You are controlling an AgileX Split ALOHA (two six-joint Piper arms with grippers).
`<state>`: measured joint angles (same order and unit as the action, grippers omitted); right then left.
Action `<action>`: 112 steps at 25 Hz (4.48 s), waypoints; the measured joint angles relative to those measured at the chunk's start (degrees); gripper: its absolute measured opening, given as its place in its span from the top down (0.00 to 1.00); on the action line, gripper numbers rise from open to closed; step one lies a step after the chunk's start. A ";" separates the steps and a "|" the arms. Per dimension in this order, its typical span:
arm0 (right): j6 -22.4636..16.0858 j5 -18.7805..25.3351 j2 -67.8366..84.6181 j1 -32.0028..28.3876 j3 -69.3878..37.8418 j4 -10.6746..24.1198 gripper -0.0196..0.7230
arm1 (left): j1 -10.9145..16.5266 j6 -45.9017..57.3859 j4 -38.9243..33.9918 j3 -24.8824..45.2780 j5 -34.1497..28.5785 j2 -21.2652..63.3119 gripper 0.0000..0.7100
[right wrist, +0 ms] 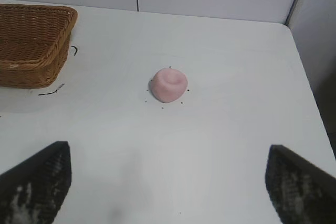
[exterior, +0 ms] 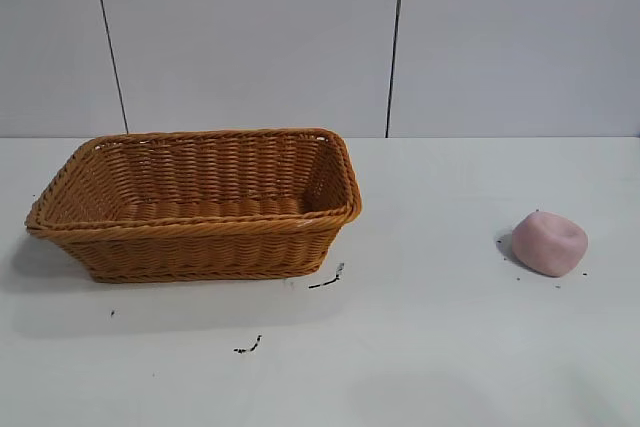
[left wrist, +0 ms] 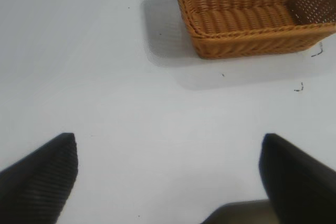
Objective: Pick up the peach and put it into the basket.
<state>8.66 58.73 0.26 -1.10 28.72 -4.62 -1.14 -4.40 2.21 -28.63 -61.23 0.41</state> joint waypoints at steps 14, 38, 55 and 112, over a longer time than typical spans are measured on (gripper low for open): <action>-0.46 -4.40 -41.14 0.00 14.17 0.05 0.05 | 0.00 0.00 0.00 0.00 0.00 0.00 0.03; -3.14 -9.57 -107.66 3.33 46.32 1.54 0.05 | 0.00 0.00 0.00 0.00 0.00 0.00 0.03; -3.44 -17.92 -120.14 3.33 46.32 1.93 0.09 | 0.00 0.00 0.00 0.00 0.00 0.00 0.03; -3.48 -0.91 -140.12 37.12 95.17 3.09 0.67 | 0.00 0.00 0.00 0.00 0.00 0.00 0.03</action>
<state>5.18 57.82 -139.86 36.02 123.89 -1.54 -1.14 -4.40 2.21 -28.63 -61.23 0.41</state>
